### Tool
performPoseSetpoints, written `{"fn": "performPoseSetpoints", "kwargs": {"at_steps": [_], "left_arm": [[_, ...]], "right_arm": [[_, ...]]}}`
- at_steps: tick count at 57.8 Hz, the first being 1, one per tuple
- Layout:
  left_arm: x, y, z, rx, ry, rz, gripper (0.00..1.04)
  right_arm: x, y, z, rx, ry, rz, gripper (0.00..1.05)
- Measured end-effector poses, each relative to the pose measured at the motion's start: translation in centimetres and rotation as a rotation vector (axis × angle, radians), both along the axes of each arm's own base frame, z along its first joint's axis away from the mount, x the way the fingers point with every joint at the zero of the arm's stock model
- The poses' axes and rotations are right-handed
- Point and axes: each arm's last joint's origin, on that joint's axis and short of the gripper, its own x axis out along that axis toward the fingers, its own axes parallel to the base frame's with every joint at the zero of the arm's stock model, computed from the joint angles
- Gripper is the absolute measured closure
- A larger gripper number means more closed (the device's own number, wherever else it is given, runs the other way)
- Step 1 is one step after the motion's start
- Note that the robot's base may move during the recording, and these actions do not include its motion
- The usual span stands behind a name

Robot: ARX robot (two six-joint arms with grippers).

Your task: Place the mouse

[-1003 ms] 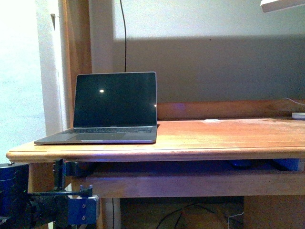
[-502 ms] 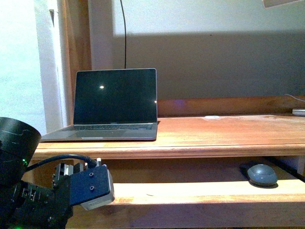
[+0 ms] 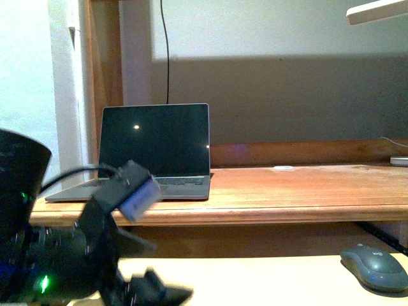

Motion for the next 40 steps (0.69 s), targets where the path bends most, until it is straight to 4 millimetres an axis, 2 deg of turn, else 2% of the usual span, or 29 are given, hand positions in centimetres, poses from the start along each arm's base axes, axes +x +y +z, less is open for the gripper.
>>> {"fn": "performPoseSetpoints", "kwargs": {"at_steps": [7, 12, 17, 21, 23, 26, 28, 40], "left_arm": [[-0.2, 0.7, 4.0, -0.194, -0.106, 0.211, 0.08], [-1.9, 1.0, 6.5, -0.301, -0.151, 0.346, 0.08], [-4.0, 1.4, 7.0, -0.351, -0.165, 0.417, 0.08], [-6.7, 2.0, 7.1, -0.380, -0.182, 0.470, 0.08], [-7.9, 2.3, 7.0, -0.383, -0.174, 0.505, 0.09], [-10.0, 2.8, 6.6, -0.349, -0.153, 0.640, 0.17], [-13.5, 4.0, 5.0, -0.304, -0.131, 0.764, 0.28], [-22.4, 7.0, -1.0, -0.252, -0.087, 0.807, 0.61]], "right_arm": [[0.0, 0.0, 0.0, 0.000, 0.000, 0.000, 0.07], [0.0, 0.0, 0.0, 0.000, 0.000, 0.000, 0.07], [0.0, 0.0, 0.0, 0.000, 0.000, 0.000, 0.07], [0.0, 0.0, 0.0, 0.000, 0.000, 0.000, 0.07], [0.0, 0.0, 0.0, 0.000, 0.000, 0.000, 0.07], [0.0, 0.0, 0.0, 0.000, 0.000, 0.000, 0.07], [0.0, 0.0, 0.0, 0.000, 0.000, 0.000, 0.07], [0.0, 0.0, 0.0, 0.000, 0.000, 0.000, 0.07]]}}
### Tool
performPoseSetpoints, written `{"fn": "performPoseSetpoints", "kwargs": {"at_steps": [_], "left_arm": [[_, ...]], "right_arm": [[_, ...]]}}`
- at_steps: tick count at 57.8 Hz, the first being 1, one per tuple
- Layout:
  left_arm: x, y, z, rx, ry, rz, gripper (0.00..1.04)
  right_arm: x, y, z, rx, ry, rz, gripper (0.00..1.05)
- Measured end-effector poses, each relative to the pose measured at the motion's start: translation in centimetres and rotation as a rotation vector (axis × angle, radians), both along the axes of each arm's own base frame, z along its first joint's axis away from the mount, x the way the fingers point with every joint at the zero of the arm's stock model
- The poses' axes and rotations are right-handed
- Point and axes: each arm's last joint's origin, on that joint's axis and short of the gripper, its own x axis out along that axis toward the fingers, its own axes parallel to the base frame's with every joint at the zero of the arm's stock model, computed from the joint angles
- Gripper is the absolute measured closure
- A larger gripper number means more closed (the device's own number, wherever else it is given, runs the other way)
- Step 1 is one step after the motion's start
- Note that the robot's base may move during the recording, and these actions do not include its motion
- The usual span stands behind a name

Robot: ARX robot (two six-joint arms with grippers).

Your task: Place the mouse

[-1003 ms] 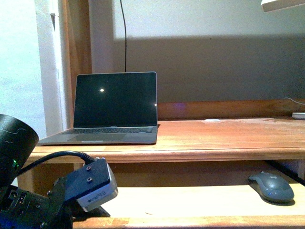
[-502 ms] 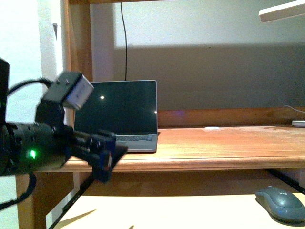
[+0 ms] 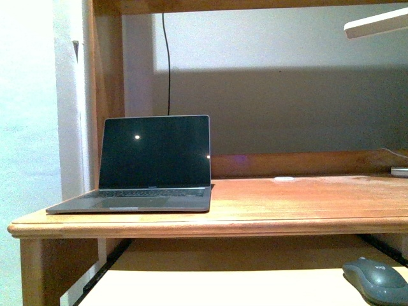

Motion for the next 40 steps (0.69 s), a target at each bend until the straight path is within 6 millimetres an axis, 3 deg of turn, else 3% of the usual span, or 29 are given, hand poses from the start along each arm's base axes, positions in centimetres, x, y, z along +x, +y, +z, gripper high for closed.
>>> {"fn": "performPoseSetpoints", "kwargs": {"at_steps": [6, 14, 27, 34, 40], "left_arm": [[-1.7, 1.1, -1.9, -0.023, -0.056, -0.023, 0.77], [-2.2, 1.9, -2.3, -0.035, -0.105, -0.034, 1.02], [-2.2, 2.9, -3.3, -0.029, -0.100, -0.002, 1.02], [-2.2, 2.9, -3.7, -0.029, -0.098, -0.002, 1.02], [-2.2, 2.9, -3.9, -0.029, -0.099, -0.001, 1.02]], "right_arm": [[0.0, 0.0, 0.0, 0.000, 0.000, 0.000, 0.07], [0.3, 0.2, 0.0, 0.028, 0.024, -0.016, 0.07], [3.6, 3.7, 4.4, 0.068, 0.013, 0.116, 0.07], [6.0, 7.2, 7.0, 0.044, -0.011, 0.213, 0.07], [8.4, 10.0, 7.4, -0.001, 0.004, 0.248, 0.07]]}}
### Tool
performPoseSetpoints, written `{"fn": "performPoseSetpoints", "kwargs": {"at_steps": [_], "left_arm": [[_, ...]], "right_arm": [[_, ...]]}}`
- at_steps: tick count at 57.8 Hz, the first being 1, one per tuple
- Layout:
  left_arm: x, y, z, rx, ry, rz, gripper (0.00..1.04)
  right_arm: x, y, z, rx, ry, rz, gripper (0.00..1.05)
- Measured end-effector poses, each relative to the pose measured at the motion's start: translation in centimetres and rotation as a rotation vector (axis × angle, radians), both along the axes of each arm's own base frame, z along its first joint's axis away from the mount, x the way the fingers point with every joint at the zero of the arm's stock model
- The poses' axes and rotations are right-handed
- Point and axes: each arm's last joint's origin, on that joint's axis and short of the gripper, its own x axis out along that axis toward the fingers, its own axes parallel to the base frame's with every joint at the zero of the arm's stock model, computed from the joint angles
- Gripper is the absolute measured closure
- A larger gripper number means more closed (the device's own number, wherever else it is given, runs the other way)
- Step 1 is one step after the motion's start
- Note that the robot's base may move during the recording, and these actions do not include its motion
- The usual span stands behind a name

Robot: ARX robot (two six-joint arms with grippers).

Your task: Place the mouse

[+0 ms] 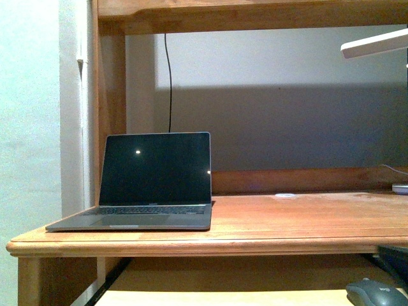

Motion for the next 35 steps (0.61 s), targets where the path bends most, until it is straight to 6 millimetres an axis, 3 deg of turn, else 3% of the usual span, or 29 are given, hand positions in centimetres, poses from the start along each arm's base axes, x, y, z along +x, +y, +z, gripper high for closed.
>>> {"fn": "performPoseSetpoints", "kwargs": {"at_steps": [15, 23, 35], "left_arm": [[0.0, 0.0, -1.1, 0.000, -0.006, -0.001, 1.02], [0.0, 0.0, -1.1, 0.000, -0.006, -0.002, 1.02], [0.0, 0.0, -1.1, 0.000, -0.006, -0.002, 0.70]], "right_arm": [[6.1, 3.7, -1.5, -0.124, 0.113, -0.058, 0.07], [8.6, 4.4, -1.6, -0.172, 0.127, -0.119, 0.07], [11.6, 3.8, -1.9, -0.226, 0.177, -0.217, 0.07]]}}
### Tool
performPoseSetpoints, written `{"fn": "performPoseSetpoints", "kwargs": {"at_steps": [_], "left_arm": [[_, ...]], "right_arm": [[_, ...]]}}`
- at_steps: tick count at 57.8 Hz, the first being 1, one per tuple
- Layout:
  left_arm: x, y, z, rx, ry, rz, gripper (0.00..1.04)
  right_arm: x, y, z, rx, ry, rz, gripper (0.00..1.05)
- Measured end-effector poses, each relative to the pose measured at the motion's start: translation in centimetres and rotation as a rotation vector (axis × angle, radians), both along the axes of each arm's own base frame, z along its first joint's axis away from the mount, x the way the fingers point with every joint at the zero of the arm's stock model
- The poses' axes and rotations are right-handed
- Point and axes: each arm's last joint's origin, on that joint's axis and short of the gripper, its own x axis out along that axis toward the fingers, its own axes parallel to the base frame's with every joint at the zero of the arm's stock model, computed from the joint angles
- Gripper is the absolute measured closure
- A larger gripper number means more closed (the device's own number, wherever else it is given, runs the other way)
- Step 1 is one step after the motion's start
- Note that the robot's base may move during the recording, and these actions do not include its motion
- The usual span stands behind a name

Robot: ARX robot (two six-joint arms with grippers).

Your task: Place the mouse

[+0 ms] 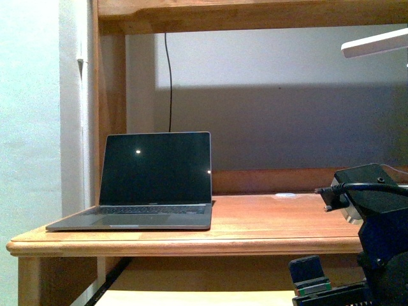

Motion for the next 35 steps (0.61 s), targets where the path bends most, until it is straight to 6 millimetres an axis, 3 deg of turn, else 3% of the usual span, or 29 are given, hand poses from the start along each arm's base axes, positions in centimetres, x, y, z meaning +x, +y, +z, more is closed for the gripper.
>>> {"fn": "performPoseSetpoints", "kwargs": {"at_steps": [25, 35], "left_arm": [[0.0, 0.0, 0.0, 0.001, 0.000, 0.000, 0.07], [0.0, 0.0, 0.0, 0.002, 0.000, 0.000, 0.08]], "right_arm": [[2.9, -0.4, -1.7, -0.051, 0.137, -0.055, 0.07], [3.9, -0.4, -1.9, -0.050, 0.150, -0.074, 0.07]]}}
